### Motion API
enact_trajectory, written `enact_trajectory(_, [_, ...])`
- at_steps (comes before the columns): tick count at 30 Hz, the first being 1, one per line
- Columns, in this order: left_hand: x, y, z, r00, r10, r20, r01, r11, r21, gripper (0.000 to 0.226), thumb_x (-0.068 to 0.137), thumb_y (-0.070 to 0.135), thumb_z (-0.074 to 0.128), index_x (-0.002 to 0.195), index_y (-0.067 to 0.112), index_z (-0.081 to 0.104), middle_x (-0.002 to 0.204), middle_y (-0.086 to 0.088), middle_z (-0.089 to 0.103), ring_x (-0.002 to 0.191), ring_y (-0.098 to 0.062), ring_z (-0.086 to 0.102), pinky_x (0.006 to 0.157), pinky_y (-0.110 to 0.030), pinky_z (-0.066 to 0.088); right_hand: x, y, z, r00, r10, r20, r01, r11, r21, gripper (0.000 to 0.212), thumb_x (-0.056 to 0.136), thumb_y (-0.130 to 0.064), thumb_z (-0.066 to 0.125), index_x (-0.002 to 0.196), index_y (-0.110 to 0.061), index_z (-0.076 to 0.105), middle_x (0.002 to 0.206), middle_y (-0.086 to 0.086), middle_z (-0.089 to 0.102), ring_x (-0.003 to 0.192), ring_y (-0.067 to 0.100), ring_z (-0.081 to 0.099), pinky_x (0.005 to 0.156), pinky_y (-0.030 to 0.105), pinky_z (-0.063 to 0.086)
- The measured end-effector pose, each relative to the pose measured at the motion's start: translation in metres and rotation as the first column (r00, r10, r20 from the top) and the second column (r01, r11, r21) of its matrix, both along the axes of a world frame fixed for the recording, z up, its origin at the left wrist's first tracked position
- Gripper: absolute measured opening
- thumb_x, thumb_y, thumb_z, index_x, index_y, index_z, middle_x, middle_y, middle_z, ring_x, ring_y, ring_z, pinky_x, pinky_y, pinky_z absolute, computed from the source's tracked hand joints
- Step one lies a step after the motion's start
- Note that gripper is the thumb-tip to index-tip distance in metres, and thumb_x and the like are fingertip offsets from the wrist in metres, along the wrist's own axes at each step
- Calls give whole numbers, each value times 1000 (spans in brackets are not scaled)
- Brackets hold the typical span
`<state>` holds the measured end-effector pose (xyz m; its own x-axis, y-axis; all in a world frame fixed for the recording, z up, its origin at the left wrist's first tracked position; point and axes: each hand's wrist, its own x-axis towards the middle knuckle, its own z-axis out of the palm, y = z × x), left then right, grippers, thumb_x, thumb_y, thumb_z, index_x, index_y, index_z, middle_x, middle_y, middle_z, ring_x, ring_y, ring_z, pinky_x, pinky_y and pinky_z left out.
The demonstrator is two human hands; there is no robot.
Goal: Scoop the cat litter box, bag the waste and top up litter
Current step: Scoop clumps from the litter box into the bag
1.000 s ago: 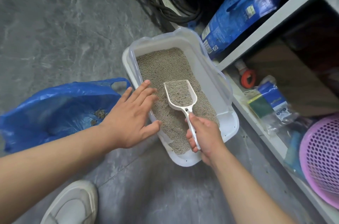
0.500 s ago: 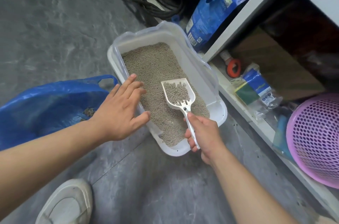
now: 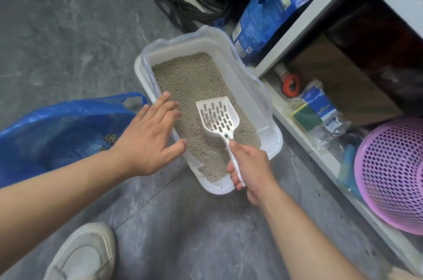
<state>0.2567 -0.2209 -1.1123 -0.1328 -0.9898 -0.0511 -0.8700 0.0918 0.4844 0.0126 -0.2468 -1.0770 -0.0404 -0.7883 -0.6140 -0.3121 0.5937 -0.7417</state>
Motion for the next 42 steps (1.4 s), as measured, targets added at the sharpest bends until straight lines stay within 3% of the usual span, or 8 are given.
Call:
enact_trajectory(10, [3, 1, 1, 1000, -11, 7, 11, 1000, -2, 71, 93, 67, 28, 146, 20, 38, 165, 3, 24, 156, -10, -12, 126, -52, 13, 6, 0, -4, 998, 24, -63, -21, 999, 43, 37, 100, -40, 60, 93, -4, 67, 62, 11, 56, 40, 18, 40, 39, 22, 29])
enact_trajectory(15, [4, 1, -1, 1000, -12, 5, 12, 1000, 0, 69, 94, 66, 29, 146, 21, 37, 165, 4, 23, 155, -9, -14, 126, -52, 12, -11, -12, 9, 982, 27, -188, -8, 995, 103, 24, 101, -36, 59, 102, -12, 65, 66, 13, 60, 38, 15, 41, 37, 21, 30])
enact_trajectory(21, [2, -1, -3, 1000, -9, -19, 9, 1000, -9, 67, 93, 66, 31, 142, 21, 40, 164, 3, 25, 156, -10, -12, 126, -52, 13, -47, -24, 33, 940, 10, -340, 70, 973, 222, 31, 104, -27, 53, 105, 3, 63, 63, 15, 61, 36, 18, 50, 37, 22, 41])
enact_trajectory(31, [0, -2, -2, 1000, -6, -26, 6, 1000, -13, 66, 94, 65, 32, 142, 21, 41, 162, 3, 27, 156, -10, -11, 126, -52, 14, -41, -51, 31, 935, 108, -338, 39, 916, 399, 28, 108, -17, 41, 107, 6, 58, 67, 18, 64, 42, 21, 63, 38, 29, 53])
enact_trajectory(36, [-1, -1, -2, 999, 2, -39, -3, 1000, -22, 66, 93, 65, 33, 142, 20, 41, 162, 3, 28, 156, -11, -10, 126, -52, 14, -44, -62, 21, 977, -70, -203, 159, 872, 463, 21, 108, -19, 43, 106, -4, 57, 69, 8, 59, 39, 11, 51, 30, 18, 40])
enact_trajectory(42, [-1, -2, -1, 999, 4, -35, -4, 1000, -8, 66, 94, 65, 33, 142, 21, 40, 163, 3, 26, 156, -11, -12, 126, -53, 13, -38, -66, 5, 978, -16, -210, 113, 881, 460, 34, 108, -29, 44, 95, -3, 62, 54, 3, 54, 34, 9, 46, 30, 17, 33])
